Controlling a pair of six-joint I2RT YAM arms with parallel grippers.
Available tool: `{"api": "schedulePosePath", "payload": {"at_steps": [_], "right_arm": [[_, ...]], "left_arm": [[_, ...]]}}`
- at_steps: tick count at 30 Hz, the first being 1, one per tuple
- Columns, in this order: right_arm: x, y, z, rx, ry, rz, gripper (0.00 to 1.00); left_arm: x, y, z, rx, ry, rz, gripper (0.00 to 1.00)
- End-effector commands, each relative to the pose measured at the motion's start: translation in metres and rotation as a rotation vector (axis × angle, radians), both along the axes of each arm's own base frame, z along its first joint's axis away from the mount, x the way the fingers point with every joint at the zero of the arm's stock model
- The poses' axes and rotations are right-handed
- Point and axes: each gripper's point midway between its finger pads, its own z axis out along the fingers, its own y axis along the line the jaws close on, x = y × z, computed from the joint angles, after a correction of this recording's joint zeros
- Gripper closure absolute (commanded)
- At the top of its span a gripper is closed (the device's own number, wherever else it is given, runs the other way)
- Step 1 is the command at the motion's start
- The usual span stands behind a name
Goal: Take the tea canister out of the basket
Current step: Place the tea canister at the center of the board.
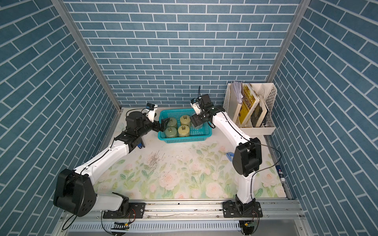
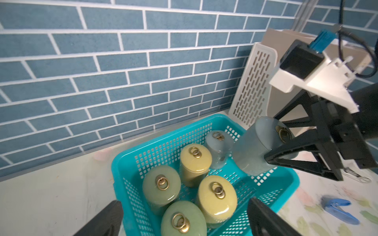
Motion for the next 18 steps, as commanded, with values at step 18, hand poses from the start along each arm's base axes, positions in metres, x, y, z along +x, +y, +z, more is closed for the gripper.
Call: {"api": "schedulePosePath", "payload": {"at_steps": [18], "right_arm": [[-0.115, -0.059, -0.061, 0.019, 0.114, -0.103, 1.00]], "left_arm": [[-0.035, -0.105, -0.016, -0.009, 0.029, -0.372, 0.00]]}}
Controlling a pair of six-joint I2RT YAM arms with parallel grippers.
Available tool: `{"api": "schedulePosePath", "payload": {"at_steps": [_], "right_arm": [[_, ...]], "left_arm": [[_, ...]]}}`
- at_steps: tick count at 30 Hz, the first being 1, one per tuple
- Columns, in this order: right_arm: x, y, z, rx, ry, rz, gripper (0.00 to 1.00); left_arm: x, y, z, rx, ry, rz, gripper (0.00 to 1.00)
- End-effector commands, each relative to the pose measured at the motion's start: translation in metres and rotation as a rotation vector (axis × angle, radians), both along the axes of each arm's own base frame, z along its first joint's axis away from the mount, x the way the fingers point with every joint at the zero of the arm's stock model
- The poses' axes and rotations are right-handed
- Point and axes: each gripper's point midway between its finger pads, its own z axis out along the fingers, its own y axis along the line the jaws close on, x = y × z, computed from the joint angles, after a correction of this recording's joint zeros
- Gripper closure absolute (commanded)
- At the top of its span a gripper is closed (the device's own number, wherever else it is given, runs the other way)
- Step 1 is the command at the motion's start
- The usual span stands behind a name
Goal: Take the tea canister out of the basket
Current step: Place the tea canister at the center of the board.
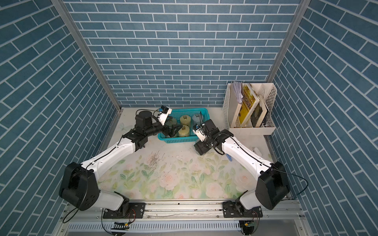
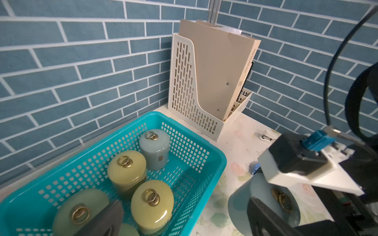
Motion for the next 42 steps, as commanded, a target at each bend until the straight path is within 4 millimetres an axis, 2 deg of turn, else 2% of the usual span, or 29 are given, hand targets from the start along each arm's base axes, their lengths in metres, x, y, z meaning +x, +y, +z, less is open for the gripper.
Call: {"api": "schedulePosePath", "payload": {"at_steps": [1, 6, 14, 19, 28, 30, 31, 34, 39, 42], "right_arm": [[0.023, -0.013, 0.019, 0.100, -0.070, -0.155, 1.00], [0.023, -0.043, -0.003, 0.119, -0.015, -0.261, 1.00], [0.017, -0.061, -0.034, 0.063, 0.025, -0.328, 1.00], [0.017, -0.070, -0.045, 0.027, 0.020, -0.357, 1.00], [0.016, -0.074, -0.057, -0.006, 0.039, -0.368, 1.00], [0.016, -0.075, -0.057, -0.008, 0.040, -0.370, 0.90], [0.017, -0.075, -0.058, -0.007, 0.040, -0.370, 0.77], [0.017, -0.074, -0.059, -0.006, 0.046, -0.367, 0.57], [0.016, -0.072, -0.063, 0.004, 0.055, -0.363, 0.31], [0.014, -0.073, -0.065, 0.002, 0.063, -0.356, 0.23]], "left_arm": [[0.000, -0.021, -0.003, -0.005, -0.018, -0.027, 0.00], [0.000, -0.039, -0.017, -0.022, 0.011, -0.049, 0.00], [-0.005, -0.062, -0.029, -0.003, 0.027, -0.081, 0.00], [-0.006, -0.066, -0.033, 0.000, 0.036, -0.087, 0.00], [-0.005, -0.064, -0.035, 0.020, 0.035, -0.074, 0.00], [-0.004, -0.064, -0.035, 0.022, 0.032, -0.070, 0.00], [-0.003, -0.064, -0.034, 0.024, 0.031, -0.068, 0.00], [-0.002, -0.064, -0.030, 0.019, 0.020, -0.066, 0.00], [0.001, -0.065, -0.029, 0.018, 0.020, -0.061, 0.00], [0.001, -0.066, -0.029, 0.020, 0.022, -0.064, 0.00]]}}
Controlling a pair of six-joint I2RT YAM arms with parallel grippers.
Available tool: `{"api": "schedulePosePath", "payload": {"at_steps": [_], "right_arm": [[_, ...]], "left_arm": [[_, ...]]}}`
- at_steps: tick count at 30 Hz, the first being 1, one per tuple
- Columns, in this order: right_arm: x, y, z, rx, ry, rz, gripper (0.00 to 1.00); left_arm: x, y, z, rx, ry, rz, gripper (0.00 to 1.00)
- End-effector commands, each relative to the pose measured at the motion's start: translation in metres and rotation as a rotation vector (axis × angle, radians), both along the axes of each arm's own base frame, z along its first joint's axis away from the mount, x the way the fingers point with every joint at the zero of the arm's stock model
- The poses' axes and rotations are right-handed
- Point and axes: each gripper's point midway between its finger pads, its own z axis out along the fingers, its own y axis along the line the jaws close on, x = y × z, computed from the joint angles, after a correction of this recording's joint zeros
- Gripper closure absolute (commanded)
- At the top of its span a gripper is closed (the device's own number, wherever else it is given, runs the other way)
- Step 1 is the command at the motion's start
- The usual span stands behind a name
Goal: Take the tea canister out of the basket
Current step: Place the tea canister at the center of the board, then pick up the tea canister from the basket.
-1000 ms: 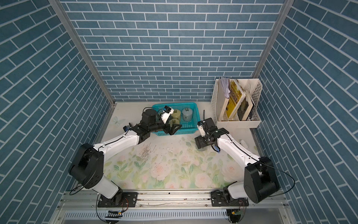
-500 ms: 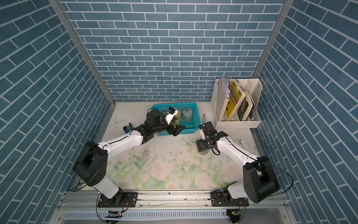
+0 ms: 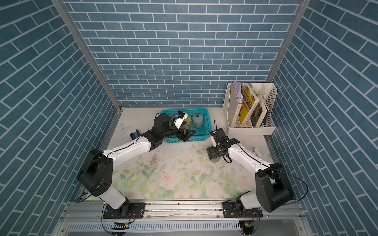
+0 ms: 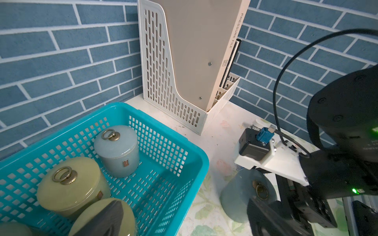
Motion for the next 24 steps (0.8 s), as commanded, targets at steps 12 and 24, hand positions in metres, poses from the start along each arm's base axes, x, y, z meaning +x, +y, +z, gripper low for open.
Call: {"api": "schedulePosePath", "payload": {"at_steps": [12, 24], "right_arm": [[0.020, 0.001, 0.022, 0.008, -0.054, 0.015, 0.00], [0.106, 0.031, 0.125, 0.019, -0.310, 0.050, 0.00]], "left_arm": [[0.016, 0.008, 0.024, 0.019, -0.051, 0.088, 0.00], [0.070, 0.077, 0.034, 0.033, 0.039, 0.379, 0.00]]}}
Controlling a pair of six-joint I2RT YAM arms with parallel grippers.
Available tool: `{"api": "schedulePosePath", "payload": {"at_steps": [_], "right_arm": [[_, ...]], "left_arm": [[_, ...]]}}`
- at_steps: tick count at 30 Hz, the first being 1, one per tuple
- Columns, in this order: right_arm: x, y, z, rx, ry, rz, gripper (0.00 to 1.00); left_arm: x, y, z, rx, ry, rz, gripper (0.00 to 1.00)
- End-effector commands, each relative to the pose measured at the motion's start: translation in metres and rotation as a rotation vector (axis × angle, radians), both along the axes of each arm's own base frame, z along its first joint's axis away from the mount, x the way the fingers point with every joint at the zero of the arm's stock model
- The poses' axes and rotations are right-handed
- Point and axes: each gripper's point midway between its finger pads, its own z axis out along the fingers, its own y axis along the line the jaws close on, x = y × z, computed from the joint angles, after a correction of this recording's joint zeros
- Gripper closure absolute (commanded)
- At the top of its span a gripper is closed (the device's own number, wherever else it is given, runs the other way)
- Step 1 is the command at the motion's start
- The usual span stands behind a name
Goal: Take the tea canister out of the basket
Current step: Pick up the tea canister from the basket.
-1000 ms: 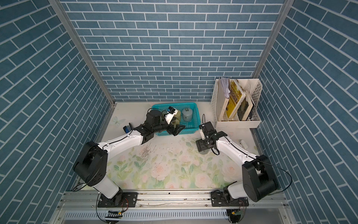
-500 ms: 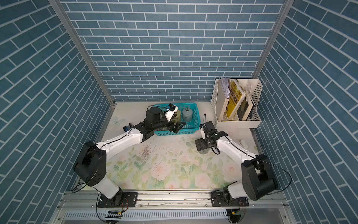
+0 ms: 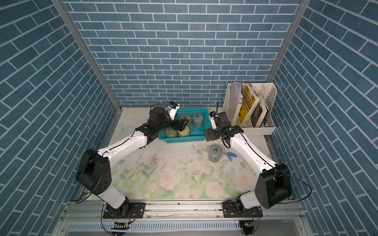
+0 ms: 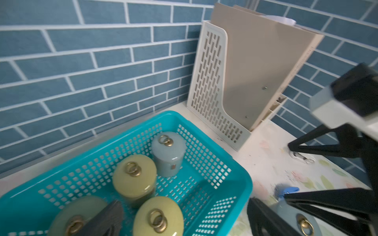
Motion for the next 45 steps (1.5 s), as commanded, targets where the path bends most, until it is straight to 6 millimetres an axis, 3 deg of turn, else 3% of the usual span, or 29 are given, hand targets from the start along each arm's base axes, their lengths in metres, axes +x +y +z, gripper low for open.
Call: {"api": "schedulePosePath", "payload": {"at_steps": [1, 10, 16, 18, 24, 31, 45], "right_arm": [[0.027, 0.011, 0.005, -0.037, -0.018, 0.036, 0.00], [0.116, 0.065, -0.005, 0.005, -0.021, 0.107, 0.00], [0.153, 0.082, -0.028, -0.010, -0.009, 0.127, 0.01], [0.163, 0.086, -0.048, -0.020, 0.015, 0.127, 0.01], [0.170, 0.098, -0.068, -0.001, 0.056, 0.160, 0.01], [0.172, 0.099, -0.096, -0.021, 0.105, 0.162, 0.01], [0.170, 0.098, -0.138, -0.049, 0.185, 0.159, 0.04]], "left_arm": [[0.011, 0.020, 0.002, 0.008, 0.033, 0.087, 0.00], [0.030, 0.030, -0.005, 0.029, 0.058, 0.172, 0.00], [0.030, 0.031, -0.009, 0.017, 0.074, 0.167, 0.00], [0.029, 0.029, -0.011, 0.009, 0.083, 0.160, 0.00], [0.023, 0.026, -0.021, -0.021, 0.111, 0.137, 0.00], [0.020, 0.027, -0.031, -0.016, 0.128, 0.140, 0.00], [0.018, 0.025, -0.028, -0.015, 0.135, 0.124, 0.00]]}}
